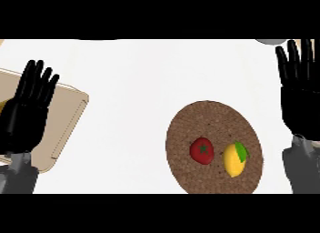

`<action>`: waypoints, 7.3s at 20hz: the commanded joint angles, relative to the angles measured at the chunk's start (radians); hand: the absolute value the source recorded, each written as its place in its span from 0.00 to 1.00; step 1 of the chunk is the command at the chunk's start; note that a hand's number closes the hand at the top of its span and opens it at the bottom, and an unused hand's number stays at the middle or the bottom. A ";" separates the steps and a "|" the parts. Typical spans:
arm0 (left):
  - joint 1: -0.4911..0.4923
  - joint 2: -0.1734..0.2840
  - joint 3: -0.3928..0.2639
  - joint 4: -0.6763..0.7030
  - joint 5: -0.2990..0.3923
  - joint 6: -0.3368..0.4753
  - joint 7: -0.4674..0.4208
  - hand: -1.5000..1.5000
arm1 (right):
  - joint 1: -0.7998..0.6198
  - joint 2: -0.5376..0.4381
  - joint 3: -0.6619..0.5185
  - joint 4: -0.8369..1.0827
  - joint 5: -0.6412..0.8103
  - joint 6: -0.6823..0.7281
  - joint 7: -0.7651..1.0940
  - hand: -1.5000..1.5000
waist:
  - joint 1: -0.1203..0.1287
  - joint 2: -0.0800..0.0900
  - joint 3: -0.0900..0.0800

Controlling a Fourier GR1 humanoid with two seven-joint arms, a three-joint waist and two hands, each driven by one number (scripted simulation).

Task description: Pick the tomato from the placemat and place it in the bowl

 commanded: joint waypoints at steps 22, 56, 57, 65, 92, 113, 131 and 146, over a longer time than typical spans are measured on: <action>0.109 0.168 0.017 0.094 -0.211 0.066 0.069 0.50 | 0.672 -0.104 0.303 -0.298 1.185 -0.672 0.712 0.00 | -0.061 -0.007 0.027; 0.015 0.108 -0.033 0.149 -0.266 0.045 0.062 0.50 | 0.261 0.200 0.368 -0.357 1.264 0.464 1.664 0.00 | 0.028 0.006 0.038; 0.011 0.125 -0.021 0.155 -0.248 0.018 0.069 0.50 | 0.204 0.200 0.364 -0.298 1.270 0.456 1.661 0.00 | 0.036 0.008 0.038; 0.006 0.118 -0.001 0.159 -0.246 0.009 0.088 0.50 | 0.110 0.200 0.396 -0.182 1.443 0.449 1.609 0.00 | 0.021 0.004 0.039; 0.001 0.069 0.002 0.090 -0.321 0.014 0.160 0.50 | 0.143 0.200 0.419 0.102 1.270 0.187 1.518 1.00 | 0.021 0.003 0.041; -0.028 0.013 0.062 0.203 -0.352 -0.050 0.082 0.50 | -0.132 -0.059 0.255 0.436 1.305 0.176 0.938 1.00 | 0.020 0.009 0.041; 0.011 0.053 0.128 0.168 -0.338 -0.101 0.088 0.50 | -0.215 -0.202 0.116 -0.208 1.528 0.193 1.239 1.00 | 0.001 -0.001 0.040; 0.055 -0.007 0.112 0.114 -0.390 -0.092 0.090 0.50 | -0.048 -0.294 -0.272 0.084 1.310 -0.026 0.786 1.00 | 0.018 0.005 0.041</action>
